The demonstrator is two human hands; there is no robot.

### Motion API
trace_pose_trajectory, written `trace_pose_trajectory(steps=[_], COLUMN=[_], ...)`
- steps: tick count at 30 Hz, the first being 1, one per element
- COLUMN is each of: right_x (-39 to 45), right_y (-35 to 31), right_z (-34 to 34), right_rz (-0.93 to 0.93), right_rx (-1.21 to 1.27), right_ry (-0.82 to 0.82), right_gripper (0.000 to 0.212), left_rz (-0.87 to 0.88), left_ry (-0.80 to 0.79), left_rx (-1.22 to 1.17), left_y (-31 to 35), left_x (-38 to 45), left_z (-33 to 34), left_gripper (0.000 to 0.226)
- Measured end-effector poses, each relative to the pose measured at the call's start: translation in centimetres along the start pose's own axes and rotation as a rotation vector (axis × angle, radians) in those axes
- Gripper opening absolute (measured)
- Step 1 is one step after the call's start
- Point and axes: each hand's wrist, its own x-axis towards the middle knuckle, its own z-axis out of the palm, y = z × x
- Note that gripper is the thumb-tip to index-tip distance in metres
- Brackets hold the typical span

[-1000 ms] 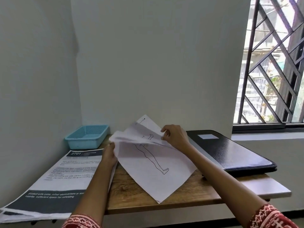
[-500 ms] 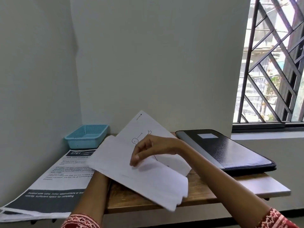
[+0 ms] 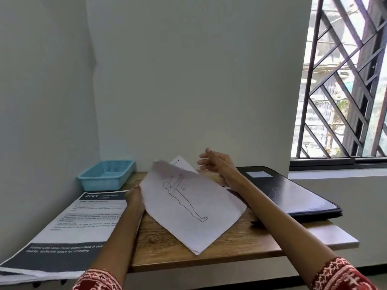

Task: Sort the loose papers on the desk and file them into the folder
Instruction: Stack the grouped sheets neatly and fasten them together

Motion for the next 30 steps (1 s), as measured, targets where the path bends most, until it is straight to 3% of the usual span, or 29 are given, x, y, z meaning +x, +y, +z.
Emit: trace_pose_trajectory(steps=[5, 7, 12, 15, 18, 21, 22, 24, 26, 30], right_x=[0.4, 0.3, -0.1, 0.4, 0.7, 0.3, 0.0, -0.6, -1.0, -0.9], right_y=[1.3, 1.5, 3.0, 4.2, 4.7, 4.9, 4.9, 5.0, 5.1, 4.6], right_z=[-2.9, -3.8, -3.8, -2.8, -1.7, -1.0, -0.7, -0.1, 0.1, -1.0], right_rz=[0.025, 0.094, 0.292, 0.355, 0.388, 0.386, 0.386, 0.379, 0.360, 0.189], right_rx=[-0.213, -0.308, -0.352, -0.181, 0.184, 0.517, 0.545, 0.544, 0.484, 0.276], right_ry=[0.199, 0.251, 0.340, 0.435, 0.485, 0.302, 0.229, 0.144, 0.143, 0.182], right_gripper=[0.038, 0.044, 0.079, 0.097, 0.087, 0.093, 0.087, 0.054, 0.036, 0.043], left_rz=[-0.001, 0.040, 0.128, 0.119, 0.091, 0.065, 0.057, 0.058, 0.071, 0.107], left_ry=[0.106, 0.100, 0.062, 0.017, -0.012, 0.011, 0.029, 0.073, 0.053, -0.138], left_rx=[0.029, -0.021, -0.127, -0.204, -0.257, -0.290, -0.295, -0.317, -0.336, -0.091], left_y=[0.4, 1.1, 4.1, 6.2, 7.4, 7.5, 7.4, 6.9, 6.2, 5.0], left_x=[-0.9, -1.5, -2.0, -2.3, -3.0, -3.5, -3.8, -3.9, -3.8, -2.5], left_z=[1.0, 1.6, 2.5, 2.5, 2.1, 1.6, 1.4, 0.9, 0.3, -2.0], left_gripper=[0.027, 0.015, 0.021, 0.023, 0.016, 0.027, 0.032, 0.035, 0.034, 0.040])
